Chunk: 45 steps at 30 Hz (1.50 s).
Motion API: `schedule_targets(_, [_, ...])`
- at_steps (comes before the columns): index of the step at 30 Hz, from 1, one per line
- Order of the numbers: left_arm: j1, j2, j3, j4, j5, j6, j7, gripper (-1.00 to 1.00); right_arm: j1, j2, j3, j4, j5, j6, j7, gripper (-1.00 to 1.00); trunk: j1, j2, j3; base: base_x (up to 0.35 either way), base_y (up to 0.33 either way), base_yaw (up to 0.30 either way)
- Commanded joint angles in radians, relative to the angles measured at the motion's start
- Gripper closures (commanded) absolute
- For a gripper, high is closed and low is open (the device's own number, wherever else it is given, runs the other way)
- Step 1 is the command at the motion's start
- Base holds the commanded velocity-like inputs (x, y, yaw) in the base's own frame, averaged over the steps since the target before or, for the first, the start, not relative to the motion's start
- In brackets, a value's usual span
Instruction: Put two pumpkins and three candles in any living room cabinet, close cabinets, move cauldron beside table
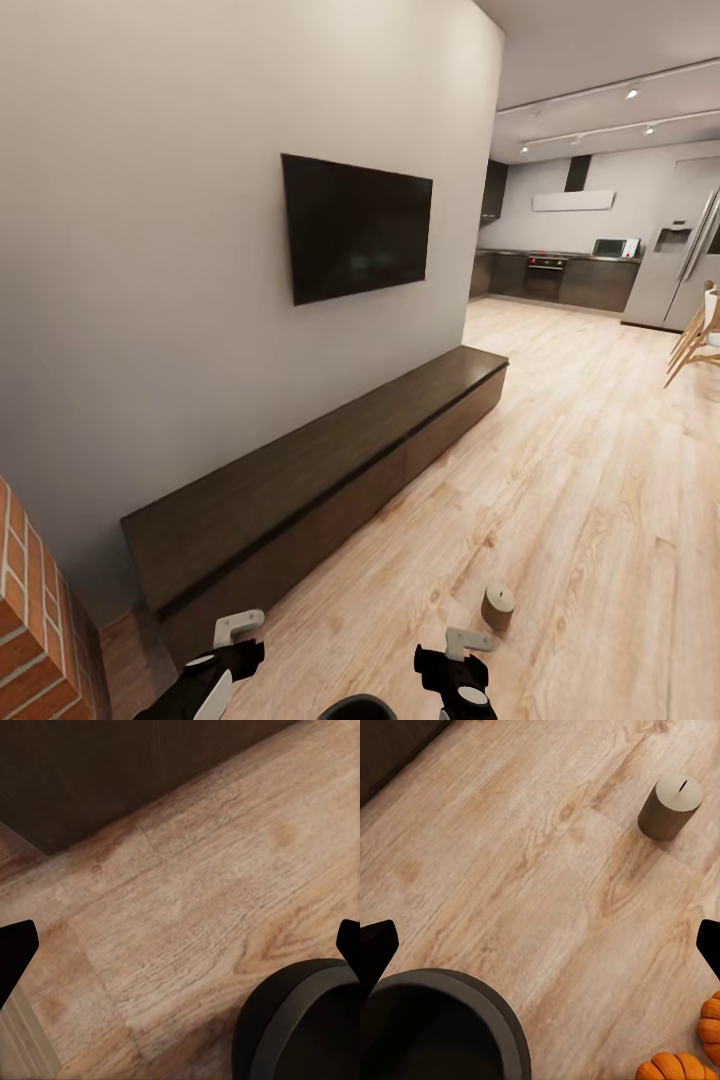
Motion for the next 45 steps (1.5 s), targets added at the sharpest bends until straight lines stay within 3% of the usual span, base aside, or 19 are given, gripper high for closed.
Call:
schedule_targets(1, [0.0,-0.001,0.003,-0.002,0.006,0.006,0.003,-1.0,-0.001,-0.001,0.008,-0.001,-0.009,0.002,-0.008,-1.0,0.004,-0.008,-0.004,0.0,0.0,0.0])
schedule_targets(17, [0.0,0.001,0.006,-0.001,0.006,0.01,0.004,-1.0,-0.001,0.001,0.02,-0.008,-0.009,0.015,-0.003,-1.0,0.065,-0.12,-0.054,0.0,0.0,0.0])
schedule_targets(19, [-0.001,0.001,0.006,-0.005,0.007,0.016,0.004,-1.0,-0.003,0.006,0.051,-0.011,-0.009,0.053,-0.005,-1.0,0.073,-0.134,-0.061,0.0,0.0,0.0])
schedule_targets(20, [-0.005,-0.001,0.005,-0.016,0.006,0.021,0.004,-1.0,-0.014,0.024,0.072,-0.013,-0.01,0.129,-0.008,-1.0,0.077,-0.141,-0.064,0.0,0.0,0.0])
schedule_targets(22, [-0.014,-0.001,0.004,-0.05,0.006,0.047,0.005,-1.0,-0.055,0.04,0.083,-0.014,-0.012,0.222,-0.009,-1.0,0.084,-0.155,-0.07,0.0,0.0,0.0])
schedule_targets(24, [-0.027,-0.001,0.003,-0.14,0.007,0.15,0.006,-1.0,-0.128,0.04,0.089,-0.014,-0.019,0.31,-0.01,-1.0,0.092,-0.169,-0.076,0.0,0.0,0.0])
schedule_targets(27, [-0.034,-0.001,0.003,-0.264,0.007,0.308,0.006,-1.0,-0.189,0.04,0.093,-0.014,-0.056,0.366,-0.011,-1.0,0.104,-0.19,-0.086,0.0,0.0,0.0])
schedule_targets(29, [-0.035,-0.001,0.004,-0.323,0.009,0.367,0.005,-1.0,-0.21,0.04,0.096,-0.014,-0.09,0.401,-0.011,-1.0,0.111,-0.204,-0.092,0.0,0.0,0.0])
schedule_targets(34, [-0.037,-0.003,0.002,-0.325,0.006,0.398,0.005,-1.0,-0.224,0.04,0.098,-0.014,-0.114,0.434,-0.011,-1.0,0.13,-0.239,-0.108,0.0,0.0,0.0])
schedule_targets(45, [-0.037,-0.003,0.0,-0.318,0.005,0.403,0.006,-1.0,-0.226,0.04,0.1,-0.006,-0.118,0.44,-0.011,-1.0,0.173,-0.316,-0.142,0.0,0.0,0.0])
